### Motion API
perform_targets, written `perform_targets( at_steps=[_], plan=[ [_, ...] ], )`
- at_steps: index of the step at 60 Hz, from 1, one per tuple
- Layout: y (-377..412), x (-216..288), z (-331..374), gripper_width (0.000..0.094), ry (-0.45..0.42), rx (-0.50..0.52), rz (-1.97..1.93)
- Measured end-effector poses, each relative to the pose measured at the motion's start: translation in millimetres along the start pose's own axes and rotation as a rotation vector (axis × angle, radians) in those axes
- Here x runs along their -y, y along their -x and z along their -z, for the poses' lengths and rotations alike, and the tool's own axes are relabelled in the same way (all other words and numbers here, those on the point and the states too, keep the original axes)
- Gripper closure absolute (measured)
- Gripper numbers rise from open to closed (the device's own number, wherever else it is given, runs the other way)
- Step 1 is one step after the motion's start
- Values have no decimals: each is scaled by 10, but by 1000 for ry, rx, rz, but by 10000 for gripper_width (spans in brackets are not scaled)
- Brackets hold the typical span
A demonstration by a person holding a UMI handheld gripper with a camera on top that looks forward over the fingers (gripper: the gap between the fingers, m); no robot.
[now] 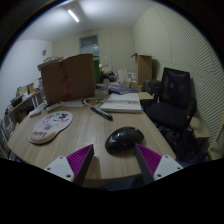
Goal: Arrange mouse
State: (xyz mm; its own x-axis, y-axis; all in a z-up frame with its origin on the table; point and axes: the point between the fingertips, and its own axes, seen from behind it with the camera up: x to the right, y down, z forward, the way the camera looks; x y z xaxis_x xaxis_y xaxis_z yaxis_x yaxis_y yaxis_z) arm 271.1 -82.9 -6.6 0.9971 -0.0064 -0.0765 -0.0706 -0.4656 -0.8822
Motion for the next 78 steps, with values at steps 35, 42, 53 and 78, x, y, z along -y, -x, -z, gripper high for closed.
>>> perform_targets(
  at_steps=[35, 42, 53, 78],
  plan=[
    [-38, 327, -704, 447, -46, -155, -3],
    [-21, 317, -657, 512, -41, -182, -22],
    [501, 1231, -123, 545, -224, -128, -68],
    [2922, 1293, -1054, 547, -87, 134, 113]
  ],
)
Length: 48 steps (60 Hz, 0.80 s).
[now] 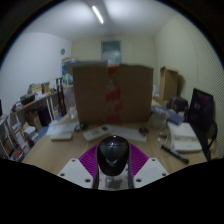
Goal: Arrange mouse
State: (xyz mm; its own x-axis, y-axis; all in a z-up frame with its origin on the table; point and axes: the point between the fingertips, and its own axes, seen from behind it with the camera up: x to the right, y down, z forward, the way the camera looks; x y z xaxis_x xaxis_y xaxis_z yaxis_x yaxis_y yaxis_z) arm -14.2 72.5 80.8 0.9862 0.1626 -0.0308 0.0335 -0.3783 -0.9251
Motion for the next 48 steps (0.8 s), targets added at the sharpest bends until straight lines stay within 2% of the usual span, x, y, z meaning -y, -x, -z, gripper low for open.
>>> perform_targets(
  at_steps=[13, 18, 23, 26, 27, 28, 32, 34, 42, 48],
  plan=[
    [-168, -793, -409, 536, 210, -28, -24],
    [-170, -814, -416, 516, 218, -12, -27],
    [-168, -801, -423, 402, 212, -15, -6],
    [-170, -805, -420, 375, 214, -13, 25],
    [-175, -803, -407, 350, 213, -13, 29],
    [-180, -798, -391, 266, 214, -15, 30],
    [-158, -782, -277, 78, 204, 6, 8],
    [-119, -767, -195, 102, 191, 31, -5],
    [-124, -786, 387, 88, 153, 69, -22],
    [-196, -805, 912, 91, 89, 92, -36]
  ],
)
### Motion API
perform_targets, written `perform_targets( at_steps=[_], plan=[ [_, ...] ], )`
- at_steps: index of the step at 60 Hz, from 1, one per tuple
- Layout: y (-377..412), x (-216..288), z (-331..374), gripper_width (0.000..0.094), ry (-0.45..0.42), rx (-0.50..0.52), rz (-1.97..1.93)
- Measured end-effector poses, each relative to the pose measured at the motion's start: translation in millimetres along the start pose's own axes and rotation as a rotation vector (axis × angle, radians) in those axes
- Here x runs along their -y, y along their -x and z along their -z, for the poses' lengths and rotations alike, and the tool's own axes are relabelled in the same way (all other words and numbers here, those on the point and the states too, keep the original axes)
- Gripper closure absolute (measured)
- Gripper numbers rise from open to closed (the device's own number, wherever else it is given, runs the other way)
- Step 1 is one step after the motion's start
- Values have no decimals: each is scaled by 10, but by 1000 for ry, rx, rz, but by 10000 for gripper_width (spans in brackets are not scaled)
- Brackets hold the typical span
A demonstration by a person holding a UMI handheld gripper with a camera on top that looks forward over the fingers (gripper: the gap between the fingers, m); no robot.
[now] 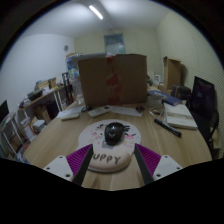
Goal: Arrange mouse
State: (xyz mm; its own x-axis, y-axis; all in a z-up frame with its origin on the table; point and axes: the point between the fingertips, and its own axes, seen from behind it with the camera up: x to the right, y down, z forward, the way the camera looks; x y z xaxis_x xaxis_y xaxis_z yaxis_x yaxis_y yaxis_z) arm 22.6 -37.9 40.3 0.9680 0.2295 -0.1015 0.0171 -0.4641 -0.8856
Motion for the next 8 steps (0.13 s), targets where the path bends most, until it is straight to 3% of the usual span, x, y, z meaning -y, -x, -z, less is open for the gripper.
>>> perform_targets(
  at_steps=[8],
  plan=[
    [-164, -208, 594, 96, -92, 41, -106]
  ],
)
